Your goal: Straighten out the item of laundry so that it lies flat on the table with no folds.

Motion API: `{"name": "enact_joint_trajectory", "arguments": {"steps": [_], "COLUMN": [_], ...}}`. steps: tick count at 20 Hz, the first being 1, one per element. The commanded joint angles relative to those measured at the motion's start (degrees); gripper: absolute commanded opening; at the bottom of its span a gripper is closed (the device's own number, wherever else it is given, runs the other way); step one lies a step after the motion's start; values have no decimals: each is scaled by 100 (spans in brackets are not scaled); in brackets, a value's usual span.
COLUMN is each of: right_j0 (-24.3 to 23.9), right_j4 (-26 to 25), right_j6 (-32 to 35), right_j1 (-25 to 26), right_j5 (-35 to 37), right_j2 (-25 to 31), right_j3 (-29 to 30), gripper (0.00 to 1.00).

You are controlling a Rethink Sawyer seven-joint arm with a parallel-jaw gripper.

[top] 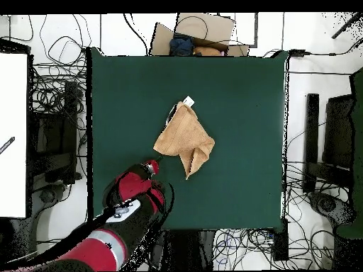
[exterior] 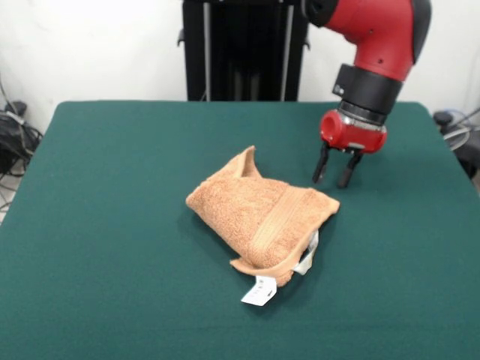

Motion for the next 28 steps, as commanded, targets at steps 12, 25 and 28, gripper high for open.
{"name": "enact_joint_trajectory", "arguments": {"steps": [12, 25, 28], "right_j0": [-451, -718, -775], "right_j4": [-105, -431, -512], "right_j6": [797, 772, 759], "right_j1": [1076, 1283, 1310], "right_j5": [-530, -713, -735], "right_j2": [330, 382, 400], "right_j3": [-949, -1153, -1220], "gripper": [100, 100, 100]}}
